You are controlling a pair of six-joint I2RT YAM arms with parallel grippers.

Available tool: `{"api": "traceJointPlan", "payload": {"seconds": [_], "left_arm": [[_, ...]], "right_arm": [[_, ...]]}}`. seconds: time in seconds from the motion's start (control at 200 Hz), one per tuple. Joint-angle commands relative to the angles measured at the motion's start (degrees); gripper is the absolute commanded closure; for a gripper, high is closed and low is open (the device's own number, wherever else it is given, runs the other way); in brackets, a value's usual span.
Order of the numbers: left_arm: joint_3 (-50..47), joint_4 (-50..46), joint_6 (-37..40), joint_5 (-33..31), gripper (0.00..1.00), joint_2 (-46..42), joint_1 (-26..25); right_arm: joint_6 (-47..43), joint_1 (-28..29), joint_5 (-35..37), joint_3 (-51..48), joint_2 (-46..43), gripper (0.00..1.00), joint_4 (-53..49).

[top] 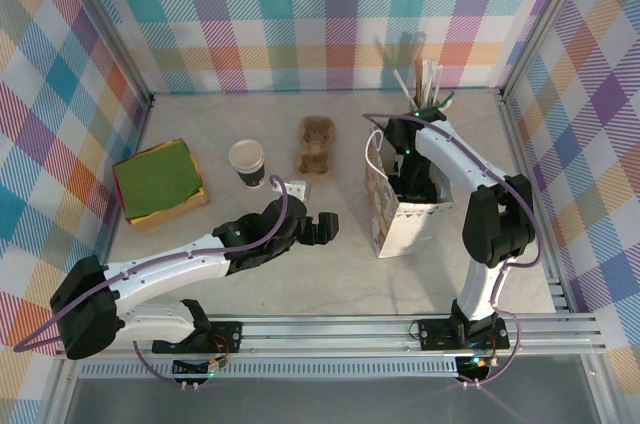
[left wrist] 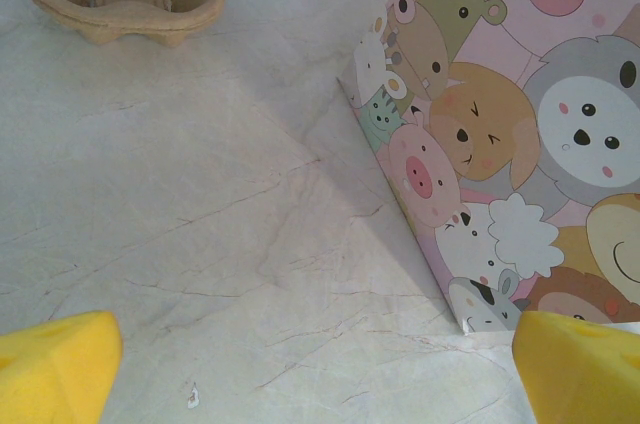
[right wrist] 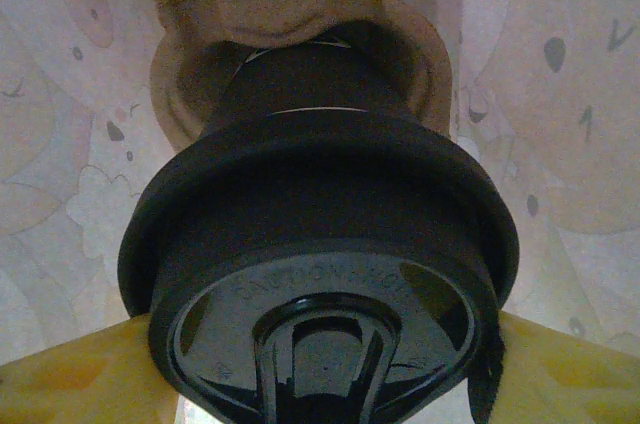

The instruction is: Pack the takeout coffee

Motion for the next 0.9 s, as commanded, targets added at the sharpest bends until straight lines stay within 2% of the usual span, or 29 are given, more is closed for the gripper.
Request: {"api": "traceJointPlan", "payload": {"seconds": [0.0, 0.895], "left_arm": [[1.8, -0.8, -0.7, 0.1, 0.00, 0.2, 0.6], [1.7, -0.9, -0.7, 0.1, 0.00, 0.2, 0.6]], "right_arm": [[-0.7, -0.2, -2.1, -0.9, 2.1, 0.33, 3.2], [-0.5, -0.2, -2.4, -1.0, 1.7, 0.33, 3.5]]}}
